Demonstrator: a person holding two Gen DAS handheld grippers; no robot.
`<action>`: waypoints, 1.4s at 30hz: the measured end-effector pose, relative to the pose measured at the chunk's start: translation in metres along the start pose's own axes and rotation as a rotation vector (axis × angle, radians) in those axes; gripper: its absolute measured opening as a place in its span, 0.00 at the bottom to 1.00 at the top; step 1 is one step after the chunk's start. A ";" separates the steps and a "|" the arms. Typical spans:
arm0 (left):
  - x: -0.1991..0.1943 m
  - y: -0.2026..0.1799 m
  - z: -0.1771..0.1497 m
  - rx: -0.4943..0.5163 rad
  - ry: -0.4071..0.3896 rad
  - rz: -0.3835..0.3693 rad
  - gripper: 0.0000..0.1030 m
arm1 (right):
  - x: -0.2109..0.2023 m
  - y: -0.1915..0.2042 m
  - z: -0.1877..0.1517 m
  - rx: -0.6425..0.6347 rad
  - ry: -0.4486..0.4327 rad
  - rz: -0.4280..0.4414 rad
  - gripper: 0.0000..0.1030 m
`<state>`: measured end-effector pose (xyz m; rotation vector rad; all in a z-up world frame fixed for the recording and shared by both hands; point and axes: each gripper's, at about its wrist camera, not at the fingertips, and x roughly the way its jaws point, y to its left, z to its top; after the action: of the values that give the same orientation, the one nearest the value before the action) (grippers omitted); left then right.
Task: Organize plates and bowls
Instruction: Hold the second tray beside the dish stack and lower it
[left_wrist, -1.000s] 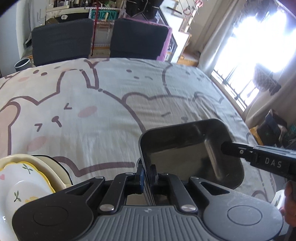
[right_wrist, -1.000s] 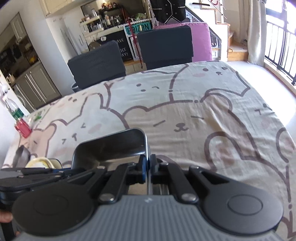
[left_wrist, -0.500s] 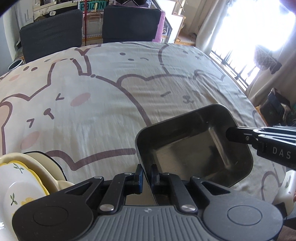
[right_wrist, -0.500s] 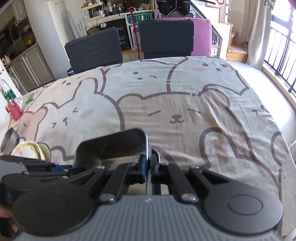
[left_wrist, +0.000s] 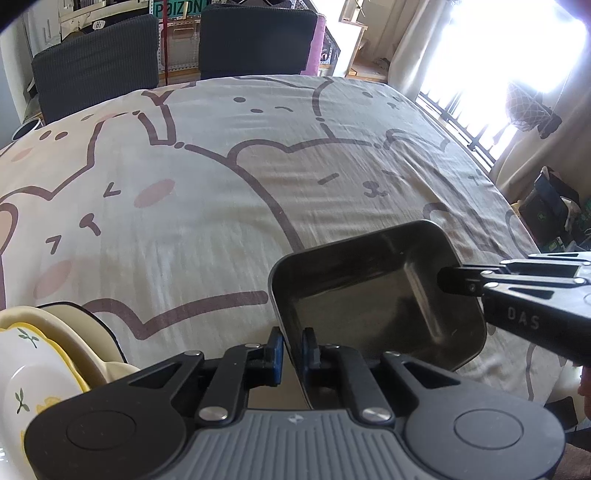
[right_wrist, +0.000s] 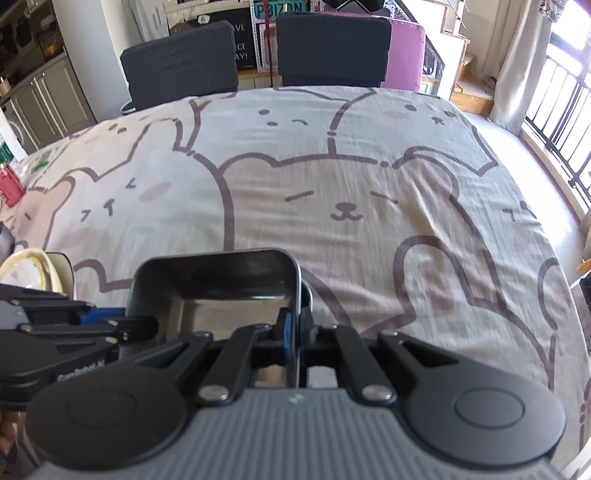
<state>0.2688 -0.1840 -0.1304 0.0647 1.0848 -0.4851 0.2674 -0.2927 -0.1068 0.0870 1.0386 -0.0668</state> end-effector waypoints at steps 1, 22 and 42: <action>0.000 0.000 0.000 0.000 0.001 0.002 0.10 | 0.002 0.000 0.000 -0.005 0.006 -0.004 0.06; 0.000 -0.003 -0.001 0.030 0.004 0.020 0.10 | 0.029 0.001 -0.001 -0.067 0.106 -0.062 0.05; -0.001 0.001 -0.003 0.015 0.015 -0.003 0.15 | 0.051 -0.034 0.002 0.084 0.118 0.042 0.11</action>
<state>0.2662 -0.1821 -0.1312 0.0802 1.0963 -0.4963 0.2919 -0.3274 -0.1508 0.1904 1.1516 -0.0680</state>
